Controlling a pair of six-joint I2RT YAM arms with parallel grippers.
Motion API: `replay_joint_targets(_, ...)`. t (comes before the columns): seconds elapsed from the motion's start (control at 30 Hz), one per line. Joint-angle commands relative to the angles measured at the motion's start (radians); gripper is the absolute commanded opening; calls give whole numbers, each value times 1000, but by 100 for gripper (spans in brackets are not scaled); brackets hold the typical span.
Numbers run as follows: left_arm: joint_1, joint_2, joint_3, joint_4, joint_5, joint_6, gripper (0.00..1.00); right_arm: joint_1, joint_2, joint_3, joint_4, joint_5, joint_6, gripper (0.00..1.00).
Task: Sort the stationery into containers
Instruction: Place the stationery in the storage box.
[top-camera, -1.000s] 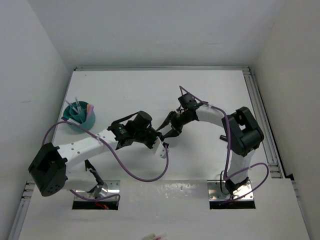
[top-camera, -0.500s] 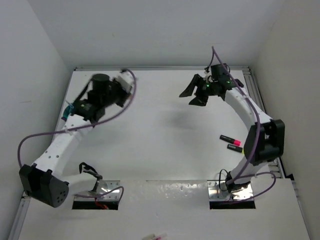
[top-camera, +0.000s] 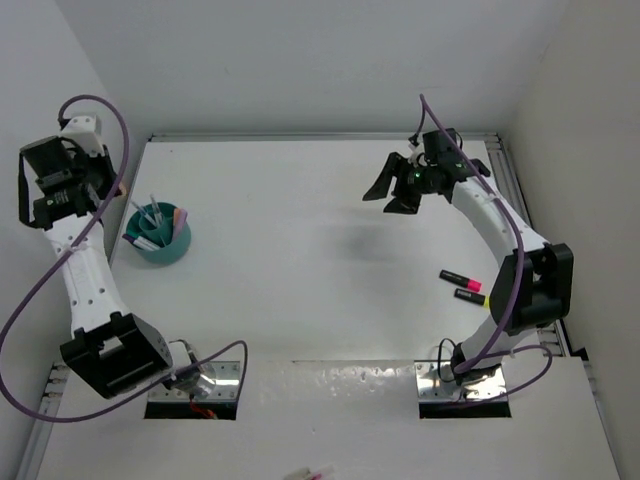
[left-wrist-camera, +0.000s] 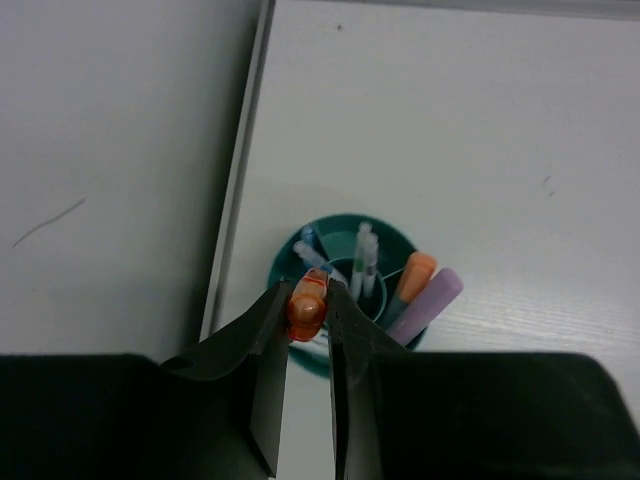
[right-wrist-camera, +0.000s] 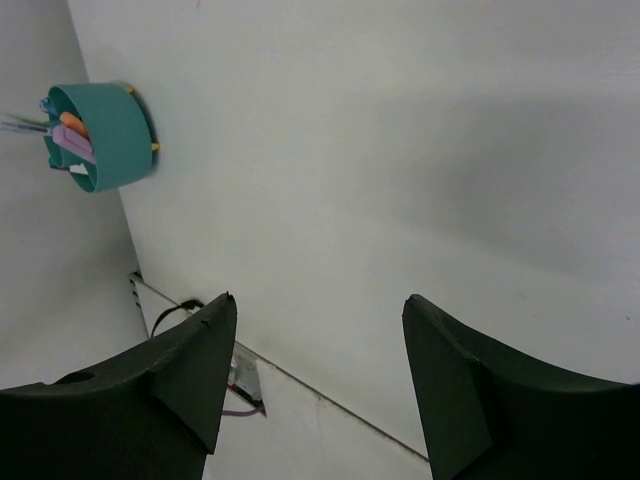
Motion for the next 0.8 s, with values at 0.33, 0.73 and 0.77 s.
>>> replay_joint_targets(0.33, 200, 138, -129, 94, 168, 35, 0, 35, -27, -27, 25, -2, -44, 66)
replay_joint_targets(0.73, 174, 231, -178, 242, 227, 35, 0, 30, -20, -41, 28, -45, -37, 66)
replay_joint_targets(0.77, 178, 239, -180, 243, 228, 35, 0, 30, -21, -41, 28, -44, -37, 66)
